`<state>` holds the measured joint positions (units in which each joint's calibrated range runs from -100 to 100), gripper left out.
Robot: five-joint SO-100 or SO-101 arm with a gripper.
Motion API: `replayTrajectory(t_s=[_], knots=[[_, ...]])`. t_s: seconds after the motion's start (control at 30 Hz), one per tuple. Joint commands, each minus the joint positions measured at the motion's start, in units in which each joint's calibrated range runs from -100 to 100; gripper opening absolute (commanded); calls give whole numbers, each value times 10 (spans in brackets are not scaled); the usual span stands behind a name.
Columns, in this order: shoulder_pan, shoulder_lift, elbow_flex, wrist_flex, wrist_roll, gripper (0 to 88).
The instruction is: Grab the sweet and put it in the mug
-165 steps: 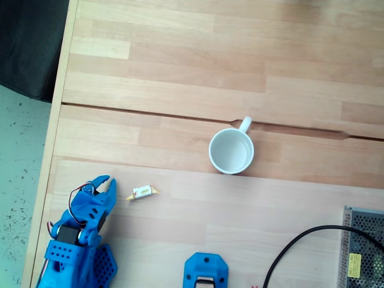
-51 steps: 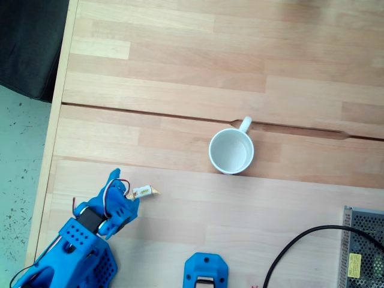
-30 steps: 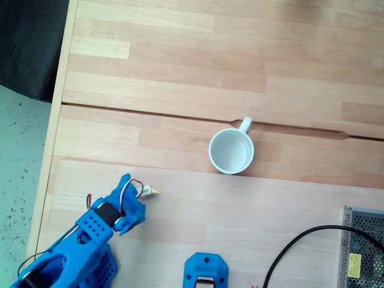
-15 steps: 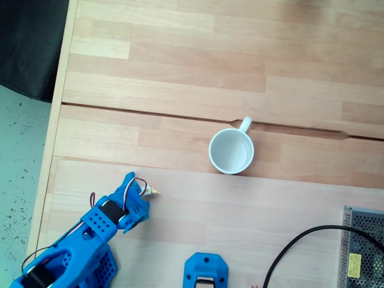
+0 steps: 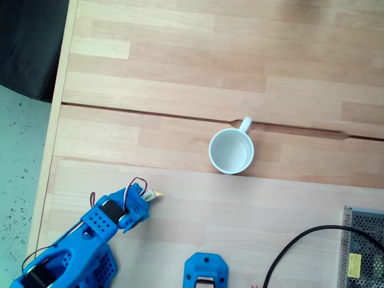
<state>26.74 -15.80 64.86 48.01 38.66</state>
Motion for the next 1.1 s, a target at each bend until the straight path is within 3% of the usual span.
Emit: replayTrajectory(t_s=[0.0, 0.3, 0.5, 0.67, 1.07], knots=[[8, -8, -16, -4, -2, 32], [3, -159, -120, 0, -4, 34], [9, -182, -202, 0, -46, 34], [11, -155, -270, 1, -78, 34], [49, 118, -501, -3, -79, 34]])
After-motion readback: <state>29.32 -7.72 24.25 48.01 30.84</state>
